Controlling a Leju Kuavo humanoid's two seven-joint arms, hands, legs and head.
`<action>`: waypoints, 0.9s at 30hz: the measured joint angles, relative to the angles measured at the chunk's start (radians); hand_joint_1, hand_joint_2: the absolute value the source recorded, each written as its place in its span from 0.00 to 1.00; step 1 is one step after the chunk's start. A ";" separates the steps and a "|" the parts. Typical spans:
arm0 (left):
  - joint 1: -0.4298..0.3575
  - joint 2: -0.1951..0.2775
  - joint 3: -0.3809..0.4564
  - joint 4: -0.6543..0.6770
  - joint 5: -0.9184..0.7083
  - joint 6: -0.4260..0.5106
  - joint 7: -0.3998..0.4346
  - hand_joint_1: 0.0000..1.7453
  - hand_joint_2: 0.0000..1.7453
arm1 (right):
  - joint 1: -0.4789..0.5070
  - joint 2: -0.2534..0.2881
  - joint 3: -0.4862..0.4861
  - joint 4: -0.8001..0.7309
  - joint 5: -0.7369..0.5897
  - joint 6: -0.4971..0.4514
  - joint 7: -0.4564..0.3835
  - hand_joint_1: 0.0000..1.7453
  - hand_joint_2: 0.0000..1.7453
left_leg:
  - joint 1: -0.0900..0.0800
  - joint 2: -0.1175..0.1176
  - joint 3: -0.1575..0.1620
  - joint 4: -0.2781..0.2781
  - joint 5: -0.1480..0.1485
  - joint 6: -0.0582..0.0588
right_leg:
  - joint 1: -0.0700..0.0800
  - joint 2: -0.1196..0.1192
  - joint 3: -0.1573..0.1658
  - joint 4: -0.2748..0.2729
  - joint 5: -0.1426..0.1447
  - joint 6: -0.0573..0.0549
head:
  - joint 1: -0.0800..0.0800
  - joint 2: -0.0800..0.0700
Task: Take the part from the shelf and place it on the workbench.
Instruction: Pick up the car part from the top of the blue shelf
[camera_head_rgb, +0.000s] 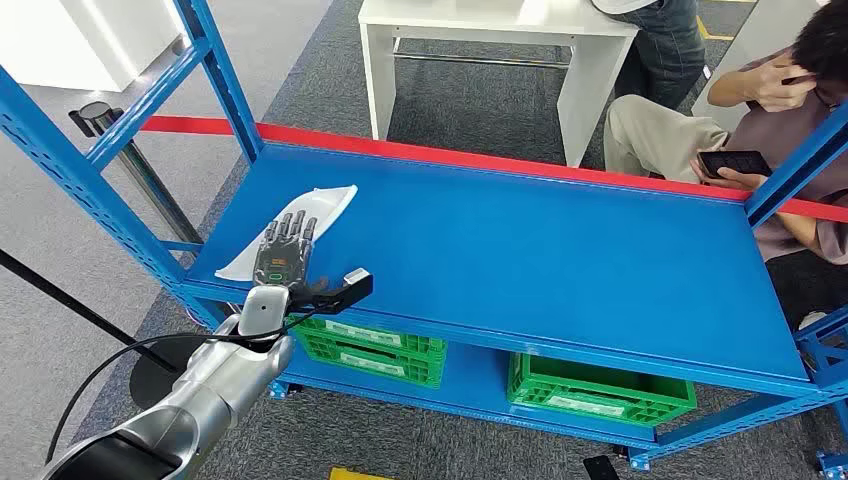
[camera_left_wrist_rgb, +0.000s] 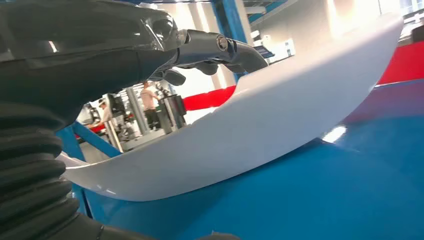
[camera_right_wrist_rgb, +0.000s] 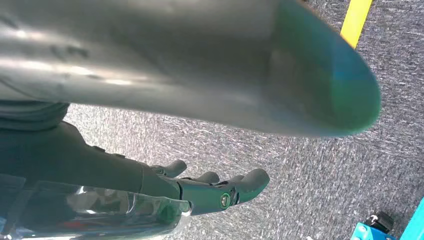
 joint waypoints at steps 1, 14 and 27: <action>-0.001 0.001 0.000 0.000 -0.001 -0.004 0.006 0.00 1.00 | 0.000 0.000 0.000 0.000 0.000 0.000 0.000 0.00 0.00 | 0.000 0.000 0.000 0.000 0.000 0.000 | 0.000 0.000 0.000 0.000 0.000 0.000 | 0.000 0.000; -0.025 0.074 0.008 0.000 0.012 -0.102 0.122 0.00 1.00 | 0.000 0.000 -0.008 0.000 0.004 -0.010 0.006 0.00 0.00 | 0.000 0.000 0.002 0.000 0.000 0.000 | 0.000 0.000 0.002 0.000 0.000 0.000 | 0.000 0.000; -0.011 0.142 0.055 0.004 0.041 -0.124 0.158 1.00 1.00 | 0.000 0.002 -0.015 0.000 0.018 -0.013 0.005 0.00 0.00 | 0.000 0.000 0.004 -0.001 0.000 0.000 | 0.000 0.000 0.003 0.000 -0.001 -0.001 | 0.000 0.000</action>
